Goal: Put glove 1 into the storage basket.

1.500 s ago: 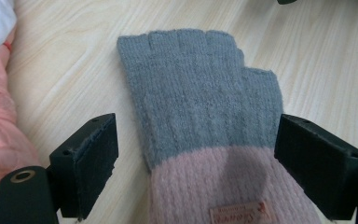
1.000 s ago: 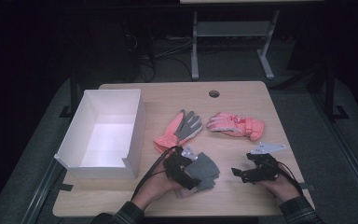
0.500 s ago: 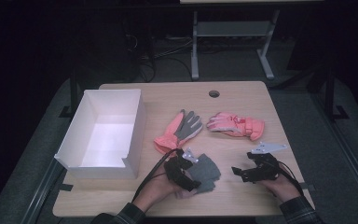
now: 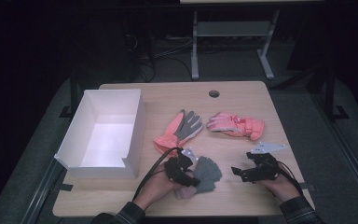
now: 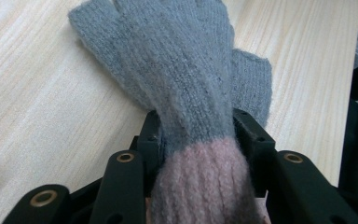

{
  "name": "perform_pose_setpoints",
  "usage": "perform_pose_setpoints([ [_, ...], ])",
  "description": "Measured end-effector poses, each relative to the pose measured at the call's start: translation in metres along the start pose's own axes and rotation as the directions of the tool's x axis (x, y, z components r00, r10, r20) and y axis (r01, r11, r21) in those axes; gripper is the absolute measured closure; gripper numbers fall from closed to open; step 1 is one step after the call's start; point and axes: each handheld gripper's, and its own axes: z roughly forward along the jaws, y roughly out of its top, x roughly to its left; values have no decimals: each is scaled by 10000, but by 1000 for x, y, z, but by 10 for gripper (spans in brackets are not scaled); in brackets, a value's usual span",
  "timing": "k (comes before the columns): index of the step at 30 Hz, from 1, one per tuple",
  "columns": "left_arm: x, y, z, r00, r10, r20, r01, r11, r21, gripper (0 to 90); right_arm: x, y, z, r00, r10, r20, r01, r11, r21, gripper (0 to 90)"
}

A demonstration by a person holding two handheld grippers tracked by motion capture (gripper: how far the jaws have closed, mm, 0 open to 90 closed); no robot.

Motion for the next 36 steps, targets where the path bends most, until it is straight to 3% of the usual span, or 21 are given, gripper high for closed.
perform_pose_setpoints([
  [9, -2, 3, -11, 9997, -131, 224, 139, 9992, -377, 620, -1, 0, -1, 9999, 111, 19, -111, 9999, -115, 106],
  [16, -3, 9, -29, 9999, -151, -6, 150, 9972, -738, 622, -2, -1, 0, 9999, 121, 101, -119, 9998, -164, 106],
  [24, 3, 19, -58, 9976, -609, -316, 559, 9886, -1399, 622, -2, -2, 0, 9999, 71, 118, -68, 9997, -244, 105],
  [30, 8, 27, -90, 9931, -972, -653, 833, 9784, -1893, 621, -2, -3, 1, 9998, 116, 146, -114, 9998, -161, 103],
  [36, 12, 28, -116, 9903, -1050, -906, 832, 9723, -2183, 621, -1, -2, 2, 9999, 79, 92, -78, 9998, -155, 103],
])
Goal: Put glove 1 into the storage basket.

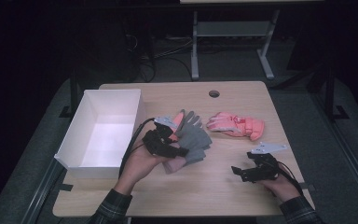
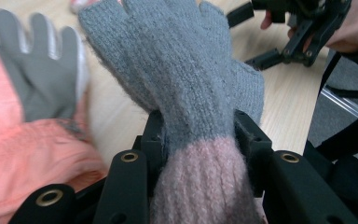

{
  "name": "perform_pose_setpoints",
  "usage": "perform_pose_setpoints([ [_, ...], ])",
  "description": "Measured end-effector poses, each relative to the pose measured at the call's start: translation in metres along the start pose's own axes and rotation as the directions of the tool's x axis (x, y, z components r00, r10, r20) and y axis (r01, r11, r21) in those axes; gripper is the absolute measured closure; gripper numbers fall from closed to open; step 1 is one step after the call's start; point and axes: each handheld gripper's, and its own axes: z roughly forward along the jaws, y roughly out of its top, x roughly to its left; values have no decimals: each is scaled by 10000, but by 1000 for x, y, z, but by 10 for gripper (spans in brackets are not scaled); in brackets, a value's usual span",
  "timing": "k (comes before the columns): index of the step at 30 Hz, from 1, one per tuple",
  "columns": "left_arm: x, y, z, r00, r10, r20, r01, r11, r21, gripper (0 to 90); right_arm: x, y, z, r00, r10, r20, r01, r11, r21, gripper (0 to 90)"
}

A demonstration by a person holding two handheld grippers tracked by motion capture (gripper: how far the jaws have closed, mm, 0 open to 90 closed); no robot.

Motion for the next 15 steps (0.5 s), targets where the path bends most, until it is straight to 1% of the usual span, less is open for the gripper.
perform_pose_setpoints([
  [2, 2, 2, -9, 9999, -54, -148, 51, 9999, -146, 621, 0, 0, 0, 10000, -55, -36, 55, 10000, 7, 103],
  [5, 8, 4, -22, 9995, -173, -282, 159, 9987, -491, 621, 0, 0, 0, 10000, -31, -58, 31, 10000, 32, 103],
  [10, 16, 3, -43, 9978, -454, -483, 413, 9957, -831, 621, -1, 0, 1, 10000, -29, -50, 29, 10000, 30, 103],
  [14, 24, 0, -58, 9935, -773, -834, 673, 9910, -1161, 622, -1, 0, 1, 10000, -21, -40, 21, 10000, 70, 103],
  [15, 26, -1, -62, 9927, -830, -870, 719, 9898, -1232, 622, -1, -1, 1, 10000, -17, -35, 18, 10000, 69, 103],
])
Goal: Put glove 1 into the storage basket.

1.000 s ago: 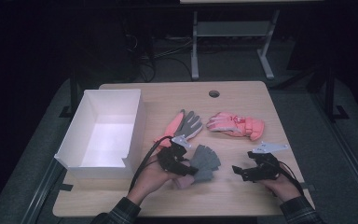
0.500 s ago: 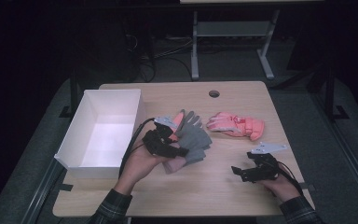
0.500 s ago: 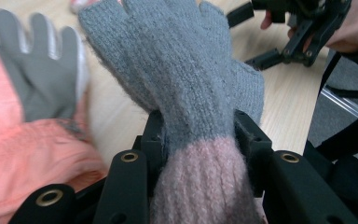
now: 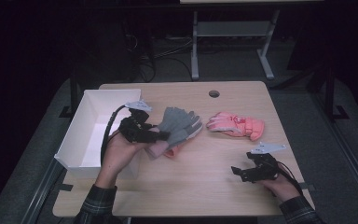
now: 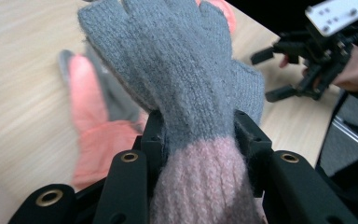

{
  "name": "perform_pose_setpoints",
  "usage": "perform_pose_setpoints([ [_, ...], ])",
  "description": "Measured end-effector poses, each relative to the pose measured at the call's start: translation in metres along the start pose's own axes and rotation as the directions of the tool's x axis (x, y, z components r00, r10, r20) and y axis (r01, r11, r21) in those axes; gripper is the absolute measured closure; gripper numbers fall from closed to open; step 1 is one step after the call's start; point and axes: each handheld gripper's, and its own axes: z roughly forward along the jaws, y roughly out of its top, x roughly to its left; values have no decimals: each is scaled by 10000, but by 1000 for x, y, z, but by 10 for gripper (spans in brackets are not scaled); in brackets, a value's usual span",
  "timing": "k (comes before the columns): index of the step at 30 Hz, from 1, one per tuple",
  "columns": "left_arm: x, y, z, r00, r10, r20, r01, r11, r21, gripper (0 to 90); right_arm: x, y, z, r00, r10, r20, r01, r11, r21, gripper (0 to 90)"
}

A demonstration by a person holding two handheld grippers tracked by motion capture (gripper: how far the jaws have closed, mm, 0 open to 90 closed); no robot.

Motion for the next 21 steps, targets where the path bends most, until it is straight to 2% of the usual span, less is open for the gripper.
perform_pose_setpoints([
  [7, 16, -4, -23, 9990, -393, -227, 379, 9976, -586, 622, -1, 0, -1, 10000, 47, 35, -47, 10000, -66, 103],
  [10, 21, -6, -32, 9972, -608, -431, 572, 9952, -791, 622, 0, 0, -1, 10000, -11, -18, 10, 10000, -57, 103],
  [12, 25, -6, -39, 9961, -597, -648, 543, 9951, -824, 622, 1, 0, -1, 10000, 3, -19, -3, 10000, -78, 103],
  [15, 34, -6, -53, 9926, -706, -985, 613, 9936, -951, 622, 1, 1, -2, 10000, 35, 3, -35, 9998, -187, 103],
  [18, 43, -4, -70, 9860, -887, -1411, 739, 9915, -1070, 622, 1, 1, -3, 10000, 42, 47, -41, 9999, -152, 103],
  [19, 43, -4, -70, 9860, -887, -1411, 739, 9915, -1070, 622, 1, 1, -3, 10000, 42, 47, -41, 9999, -152, 103],
  [20, 49, -3, -81, 9824, -1083, -1520, 893, 9879, -1270, 622, 0, 0, -5, 9999, 100, 95, -98, 9996, -252, 103],
  [21, 52, -2, -86, 9804, -1134, -1613, 932, 9875, -1273, 622, -1, 0, -6, 9999, 117, 118, -113, 9995, -299, 103],
])
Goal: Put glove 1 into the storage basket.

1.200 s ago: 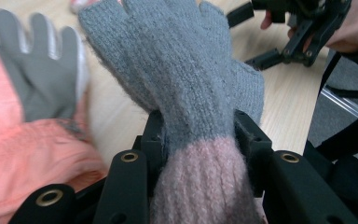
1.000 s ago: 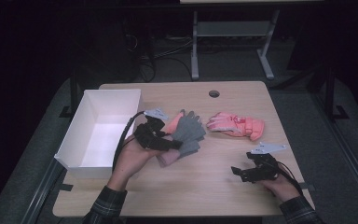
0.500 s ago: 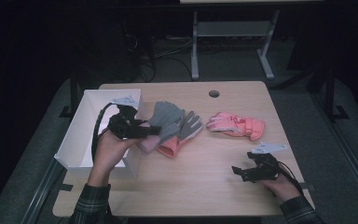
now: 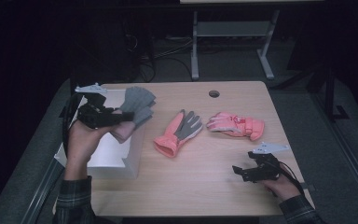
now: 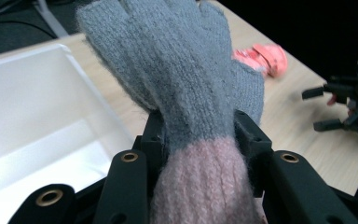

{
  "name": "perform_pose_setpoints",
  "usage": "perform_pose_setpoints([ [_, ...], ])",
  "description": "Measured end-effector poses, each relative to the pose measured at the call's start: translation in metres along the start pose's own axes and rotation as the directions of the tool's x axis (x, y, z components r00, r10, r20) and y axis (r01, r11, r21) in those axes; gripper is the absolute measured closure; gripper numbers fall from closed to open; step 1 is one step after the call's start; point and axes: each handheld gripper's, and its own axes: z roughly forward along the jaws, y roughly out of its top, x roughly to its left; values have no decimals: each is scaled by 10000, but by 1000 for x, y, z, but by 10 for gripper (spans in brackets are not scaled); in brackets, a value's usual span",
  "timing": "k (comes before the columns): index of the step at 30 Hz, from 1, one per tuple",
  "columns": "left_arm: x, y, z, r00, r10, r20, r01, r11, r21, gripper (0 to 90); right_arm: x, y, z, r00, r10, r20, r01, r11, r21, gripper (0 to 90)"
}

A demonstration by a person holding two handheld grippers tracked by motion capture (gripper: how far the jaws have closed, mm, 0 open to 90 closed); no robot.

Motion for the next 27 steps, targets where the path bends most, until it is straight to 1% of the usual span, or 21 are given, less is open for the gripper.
perform_pose_setpoints([
  [2, 8, 1, -7, 9994, -51, -354, 53, 10000, 68, 622, -1, 0, -1, 10000, 12, -5, -12, 10000, -62, 103],
  [5, 20, -1, -14, 9968, -205, -777, 218, 9996, 166, 622, -1, 0, 1, 10000, -74, -21, 74, 10000, 23, 103],
  [8, 34, -6, -15, 9918, -451, -1199, 487, 9985, 266, 622, 0, 0, 1, 9999, -94, -44, 94, 10000, 7, 103],
  [10, 43, -10, -13, 9886, -637, -1365, 671, 9975, 207, 620, 1, 0, 0, 10000, -71, -52, 72, 10000, 38, 103],
  [11, 48, -12, -12, 9884, -749, -1324, 771, 9970, 115, 619, 1, 0, 0, 9999, -135, -27, 135, 9999, 14, 103],
  [13, 56, -15, -8, 9863, -835, -1426, 867, 9961, 164, 618, 0, 0, -1, 9997, -236, 62, 236, 9997, -56, 103],
  [14, 56, -15, -8, 9863, -835, -1426, 867, 9961, 164, 618, 0, 0, -1, 9998, -196, 37, 196, 9998, -74, 103],
  [15, 64, -18, -3, 9834, -865, -1597, 930, 9951, 333, 619, 0, 0, -1, 9999, -165, 29, 165, 9998, -90, 103],
  [19, 78, -23, 8, 9745, -1044, -1985, 1164, 9920, 496, 617, 0, 0, -1, 9998, -222, 18, 222, 9997, -64, 103],
  [20, 82, -26, 11, 9721, -1162, -2039, 1291, 9903, 510, 618, 0, 0, -1, 9997, -232, 16, 232, 9997, -63, 103],
  [21, 86, -28, 14, 9711, -1215, -2056, 1353, 9893, 544, 618, -1, 0, -1, 9997, -247, 29, 247, 9997, -73, 103],
  [22, 90, -29, 16, 9676, -1287, -2171, 1448, 9877, 595, 618, -1, 0, -1, 9997, -244, 35, 244, 9997, -72, 103],
  [23, 93, -31, 20, 9643, -1296, -2308, 1495, 9862, 707, 618, -1, -1, -1, 9997, -255, 46, 255, 9996, -70, 103],
  [25, 99, -33, 25, 9600, -1152, -2554, 1460, 9837, 1048, 618, 0, -1, -2, 9995, -301, 41, 301, 9995, -78, 103],
  [26, 99, -33, 25, 9600, -1152, -2554, 1460, 9837, 1048, 618, 0, -1, -2, 9995, -301, 41, 301, 9995, -78, 103],
  [27, 105, -36, 29, 9562, -1283, -2630, 1606, 9814, 1052, 617, 0, -1, -2, 9997, -254, 19, 255, 9996, -86, 103],
])
